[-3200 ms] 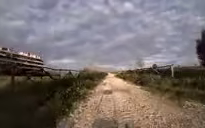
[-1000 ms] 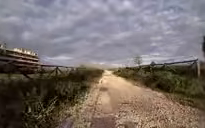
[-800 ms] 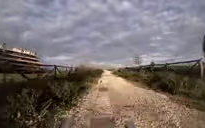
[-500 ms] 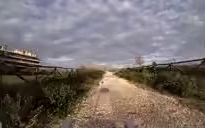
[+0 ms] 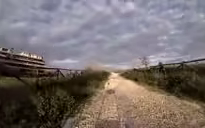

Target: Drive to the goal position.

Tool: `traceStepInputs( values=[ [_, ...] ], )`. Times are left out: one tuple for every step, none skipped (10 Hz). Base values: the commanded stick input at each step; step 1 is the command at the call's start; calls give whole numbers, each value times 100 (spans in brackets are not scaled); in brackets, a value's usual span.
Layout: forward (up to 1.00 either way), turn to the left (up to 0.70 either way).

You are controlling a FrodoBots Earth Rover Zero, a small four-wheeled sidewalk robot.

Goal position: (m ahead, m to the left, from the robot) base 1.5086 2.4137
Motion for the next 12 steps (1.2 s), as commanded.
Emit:
traceStepInputs(
  values=[
    [61, 0],
    [0, 0],
    [0, 0],
    [0, 0],
    [0, 0],
    [0, 0],
    [0, 0],
    [0, 0],
    [0, -44],
    [0, -46],
    [0, 0],
    [0, 0]
  ],
)
